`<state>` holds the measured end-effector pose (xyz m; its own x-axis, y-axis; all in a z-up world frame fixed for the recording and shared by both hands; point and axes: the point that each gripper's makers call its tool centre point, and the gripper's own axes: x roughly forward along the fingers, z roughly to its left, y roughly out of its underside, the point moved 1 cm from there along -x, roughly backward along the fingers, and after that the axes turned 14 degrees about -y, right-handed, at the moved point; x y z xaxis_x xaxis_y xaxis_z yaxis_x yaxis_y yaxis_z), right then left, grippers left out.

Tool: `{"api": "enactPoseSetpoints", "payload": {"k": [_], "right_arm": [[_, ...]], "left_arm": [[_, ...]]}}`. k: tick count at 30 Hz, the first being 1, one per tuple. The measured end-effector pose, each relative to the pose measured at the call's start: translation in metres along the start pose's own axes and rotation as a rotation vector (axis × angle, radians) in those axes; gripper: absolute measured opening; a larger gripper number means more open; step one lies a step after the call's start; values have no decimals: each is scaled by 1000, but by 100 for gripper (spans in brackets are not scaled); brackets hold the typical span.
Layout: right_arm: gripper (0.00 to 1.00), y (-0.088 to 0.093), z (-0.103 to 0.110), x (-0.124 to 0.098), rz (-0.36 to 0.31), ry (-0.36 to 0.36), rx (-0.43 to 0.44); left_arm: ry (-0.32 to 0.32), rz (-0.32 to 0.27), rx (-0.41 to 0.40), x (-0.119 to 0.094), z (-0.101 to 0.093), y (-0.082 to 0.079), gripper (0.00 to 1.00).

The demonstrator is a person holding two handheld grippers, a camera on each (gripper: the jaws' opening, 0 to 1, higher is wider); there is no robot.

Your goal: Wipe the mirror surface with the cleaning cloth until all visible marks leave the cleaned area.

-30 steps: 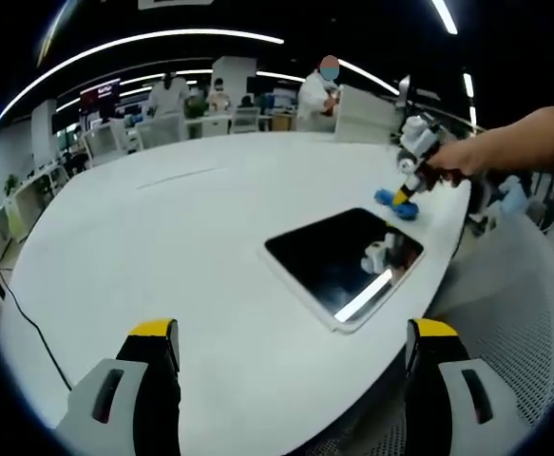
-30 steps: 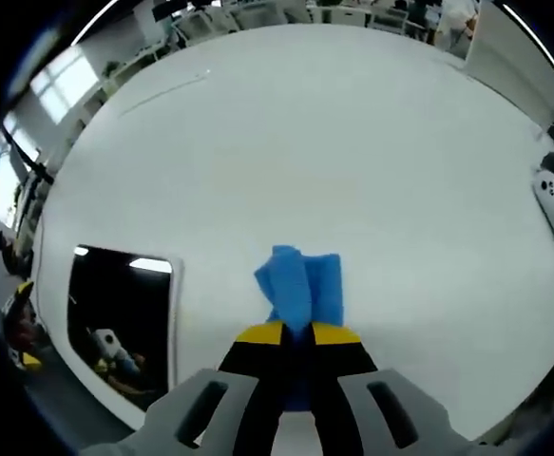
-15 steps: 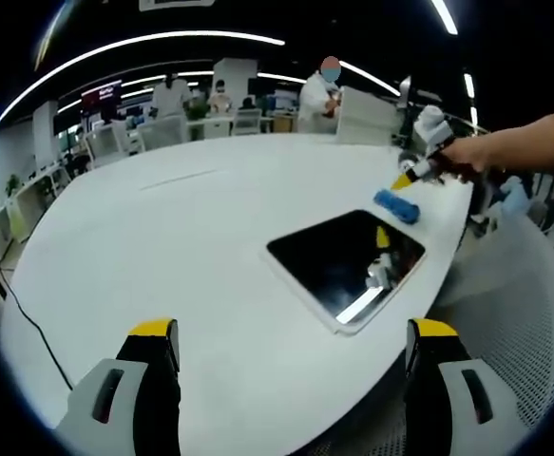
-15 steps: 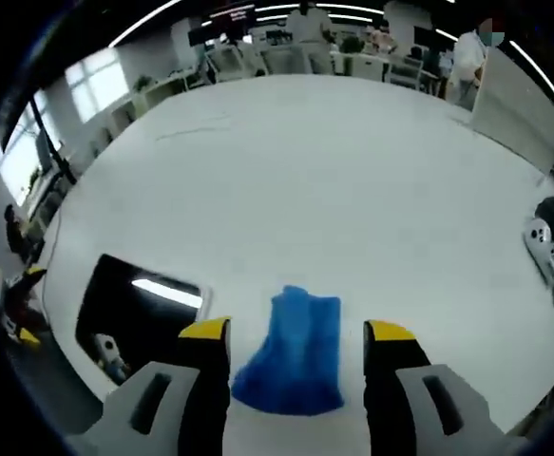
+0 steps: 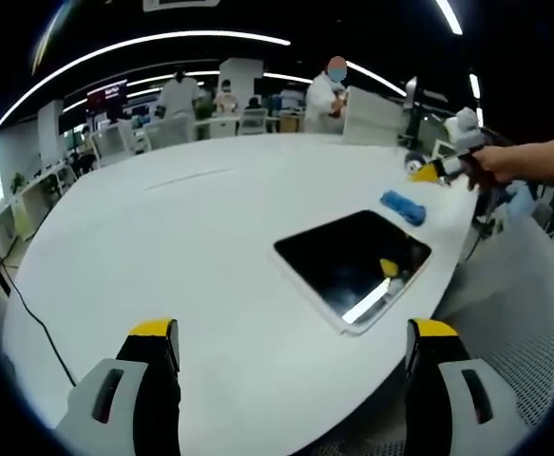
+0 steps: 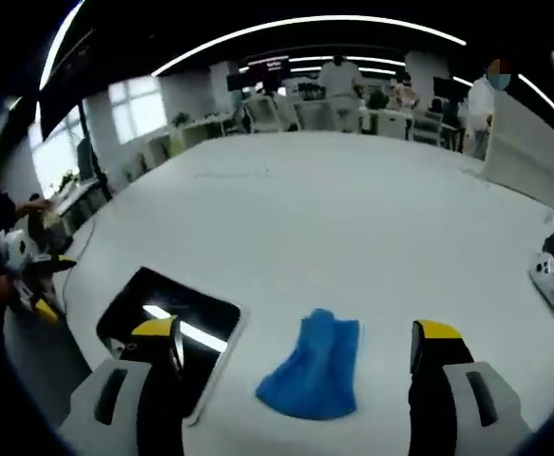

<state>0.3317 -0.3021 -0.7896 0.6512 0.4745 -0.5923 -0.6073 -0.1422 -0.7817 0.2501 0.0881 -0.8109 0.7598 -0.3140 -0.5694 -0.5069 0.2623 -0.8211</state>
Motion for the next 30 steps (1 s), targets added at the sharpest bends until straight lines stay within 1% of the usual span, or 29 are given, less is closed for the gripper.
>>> {"api": "enactPoseSetpoints", "payload": {"k": [4,7,8,9,12,15,17,18,22,24,26,30], "right_arm": [[98,9,-4,-7,3,-10,16],[98,13,-5,-10,7,-19,7],[98,14,-5,-11,15,-30,-2],[98,15,-7,-11,21,-27,7],[98,19,-13,-14,31,-35,30],[98,24,-15,-18,11,-49,53],[98,28,-14,-20,9,-56,54],[98,33,-13,-21,18,-72,49],[98,45,-13,-27,46,-95,23],[98,51,-16,-32,50,-99,31],[98,52,-21,-37,37,-100,46],[98,55,-25,-44,41,-99,43]], "left_arm": [[-7,-15,-14,-1,2,-3,100],[-19,-27,-39,-2,5,-5,100],[-20,-36,-44,-2,5,-7,100],[-21,-50,-49,-3,6,-9,100],[-31,-66,-43,-4,7,-12,100],[-45,-79,-25,-4,9,-15,100],[-60,-72,-44,-3,13,-13,100],[-70,-66,-52,-3,15,-13,100],[-84,-55,-45,-4,17,-11,100],[-89,-47,-39,-4,17,-11,100],[-98,-49,-37,-3,19,-10,100],[-118,-39,-41,-4,22,-8,100]]}}
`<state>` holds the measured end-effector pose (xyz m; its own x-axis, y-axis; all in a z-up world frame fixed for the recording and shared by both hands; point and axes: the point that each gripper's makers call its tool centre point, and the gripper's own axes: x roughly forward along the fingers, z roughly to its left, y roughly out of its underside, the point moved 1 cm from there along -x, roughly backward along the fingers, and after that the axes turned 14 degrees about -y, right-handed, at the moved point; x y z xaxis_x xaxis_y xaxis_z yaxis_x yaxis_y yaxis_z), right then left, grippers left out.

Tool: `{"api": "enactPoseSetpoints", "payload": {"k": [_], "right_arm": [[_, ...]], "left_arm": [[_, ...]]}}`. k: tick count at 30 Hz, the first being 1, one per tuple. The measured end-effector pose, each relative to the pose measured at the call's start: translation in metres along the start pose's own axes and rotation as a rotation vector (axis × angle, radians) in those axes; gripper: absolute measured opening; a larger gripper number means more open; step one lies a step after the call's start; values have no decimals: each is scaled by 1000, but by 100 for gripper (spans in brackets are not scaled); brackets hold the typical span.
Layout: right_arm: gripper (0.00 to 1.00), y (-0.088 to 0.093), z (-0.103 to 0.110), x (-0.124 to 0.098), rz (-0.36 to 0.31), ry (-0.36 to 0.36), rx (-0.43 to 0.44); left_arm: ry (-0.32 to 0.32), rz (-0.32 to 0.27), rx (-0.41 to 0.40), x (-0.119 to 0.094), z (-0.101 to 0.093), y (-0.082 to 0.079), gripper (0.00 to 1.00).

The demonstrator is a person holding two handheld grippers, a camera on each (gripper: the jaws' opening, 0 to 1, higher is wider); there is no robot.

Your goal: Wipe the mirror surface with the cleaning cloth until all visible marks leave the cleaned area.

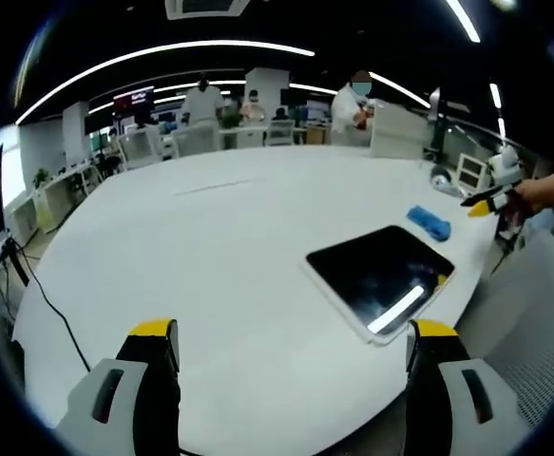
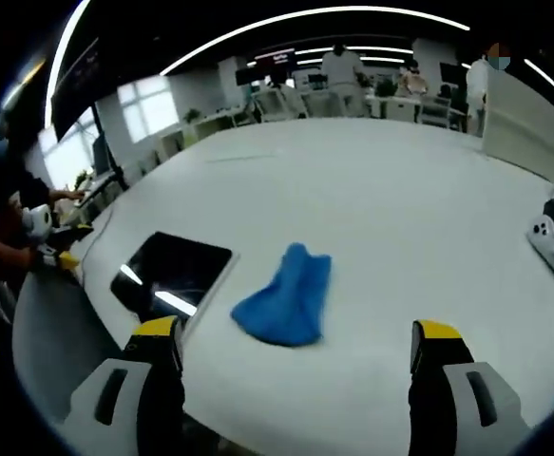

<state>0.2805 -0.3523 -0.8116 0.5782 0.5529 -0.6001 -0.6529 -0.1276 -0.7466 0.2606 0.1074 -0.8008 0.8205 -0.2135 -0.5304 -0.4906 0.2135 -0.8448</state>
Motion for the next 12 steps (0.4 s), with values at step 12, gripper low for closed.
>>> {"api": "enactPoseSetpoints", "payload": {"k": [12], "right_arm": [[98,6,-2,-4,15,8,-48]], "left_arm": [[9,-9,7,0,0,0,100]]}}
